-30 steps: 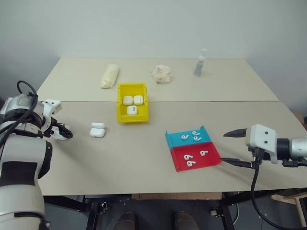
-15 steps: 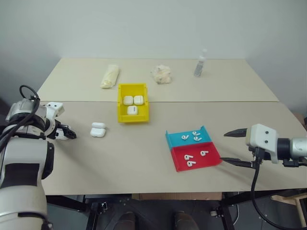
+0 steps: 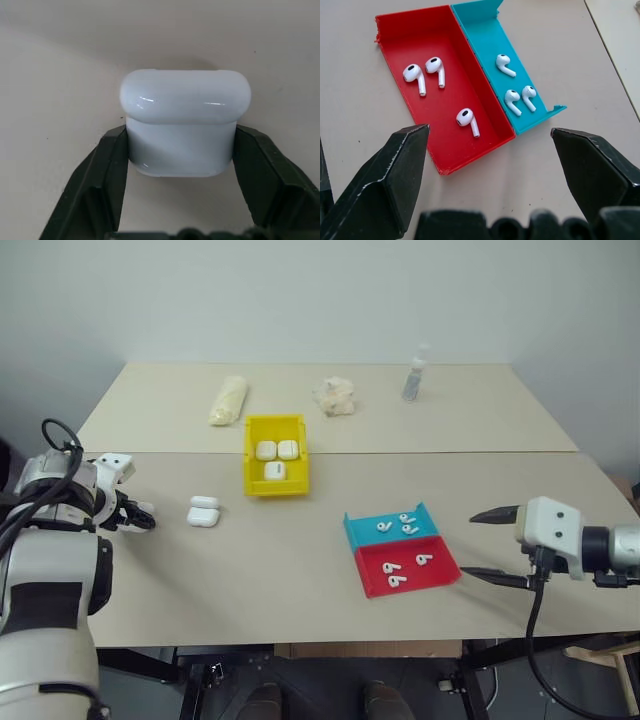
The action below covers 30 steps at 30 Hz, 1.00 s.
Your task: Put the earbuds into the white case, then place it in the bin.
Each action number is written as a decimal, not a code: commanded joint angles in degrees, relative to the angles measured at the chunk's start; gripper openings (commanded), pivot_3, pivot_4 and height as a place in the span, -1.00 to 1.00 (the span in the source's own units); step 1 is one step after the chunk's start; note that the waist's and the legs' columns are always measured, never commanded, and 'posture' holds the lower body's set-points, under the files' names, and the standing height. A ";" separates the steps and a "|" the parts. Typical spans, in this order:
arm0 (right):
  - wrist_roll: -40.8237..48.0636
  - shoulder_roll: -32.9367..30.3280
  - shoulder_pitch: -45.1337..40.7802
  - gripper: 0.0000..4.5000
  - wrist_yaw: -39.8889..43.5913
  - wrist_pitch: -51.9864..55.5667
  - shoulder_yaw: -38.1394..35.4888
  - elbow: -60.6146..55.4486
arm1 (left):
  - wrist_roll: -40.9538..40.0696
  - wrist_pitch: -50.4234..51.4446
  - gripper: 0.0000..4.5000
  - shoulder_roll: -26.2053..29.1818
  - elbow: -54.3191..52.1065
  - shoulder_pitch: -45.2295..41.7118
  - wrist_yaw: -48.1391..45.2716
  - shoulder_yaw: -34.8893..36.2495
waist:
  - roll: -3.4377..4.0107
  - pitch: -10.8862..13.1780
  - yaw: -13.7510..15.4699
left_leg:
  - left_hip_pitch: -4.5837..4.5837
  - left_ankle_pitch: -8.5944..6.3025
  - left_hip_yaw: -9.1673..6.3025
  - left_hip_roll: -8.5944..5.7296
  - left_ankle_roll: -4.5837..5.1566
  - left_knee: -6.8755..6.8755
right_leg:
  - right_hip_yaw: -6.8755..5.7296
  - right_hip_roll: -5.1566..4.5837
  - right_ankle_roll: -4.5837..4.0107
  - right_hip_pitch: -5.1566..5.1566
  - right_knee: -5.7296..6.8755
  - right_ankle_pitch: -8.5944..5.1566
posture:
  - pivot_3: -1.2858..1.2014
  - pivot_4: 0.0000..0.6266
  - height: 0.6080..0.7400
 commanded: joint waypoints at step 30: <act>-4.28 -8.17 -28.90 1.00 20.95 2.13 20.26 1.85 | -39.15 -17.28 0.24 -15.27 -100.03 47.33 -6.04 28.13 | -0.07 -0.02 -0.14 | -0.07 0.01 -0.41 0.09 -0.03 0.08 | 0.16 -0.02 -0.07 -0.11 -0.03 0.04 | 0.03 -0.52 1.00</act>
